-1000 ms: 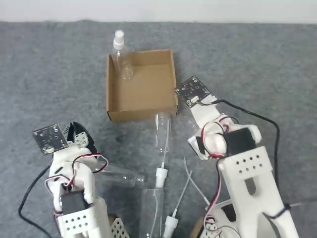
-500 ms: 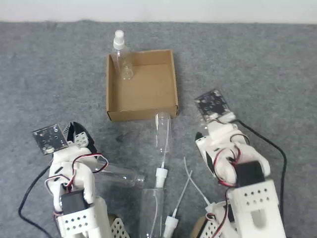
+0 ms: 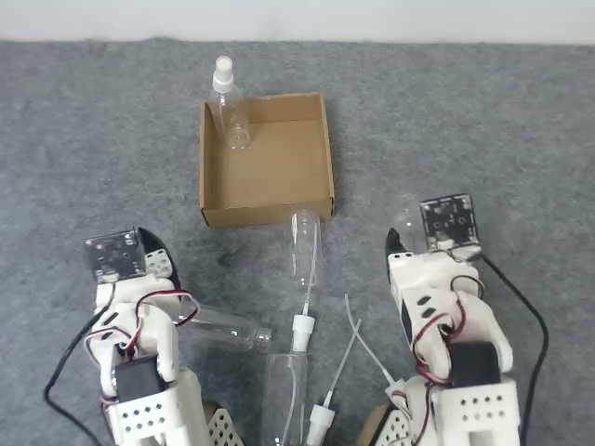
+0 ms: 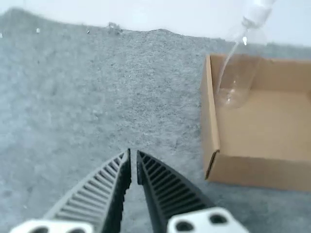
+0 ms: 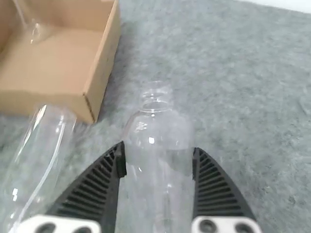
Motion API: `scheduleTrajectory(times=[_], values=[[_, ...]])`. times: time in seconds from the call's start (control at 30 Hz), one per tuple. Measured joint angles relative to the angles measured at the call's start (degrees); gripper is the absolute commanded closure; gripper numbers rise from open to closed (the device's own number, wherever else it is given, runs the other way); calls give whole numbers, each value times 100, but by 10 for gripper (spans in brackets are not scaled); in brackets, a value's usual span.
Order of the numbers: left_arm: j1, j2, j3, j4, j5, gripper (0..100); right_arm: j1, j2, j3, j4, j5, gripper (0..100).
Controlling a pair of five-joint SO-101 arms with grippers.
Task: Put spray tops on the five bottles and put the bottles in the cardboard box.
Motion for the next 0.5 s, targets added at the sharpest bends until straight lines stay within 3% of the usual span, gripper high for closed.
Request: scheduleTrajectory(times=[0.13, 0.27, 0.5], values=[[0, 0, -53, 0, -448, 982, 176, -510, 360, -246, -167, 919], [0, 0, -431, 167, -905, 905, 167, -1002, 651, -352, -176, 919], [0, 0, -1521, 1354, -1248, 852, 167, -1433, 756, -352, -185, 919]])
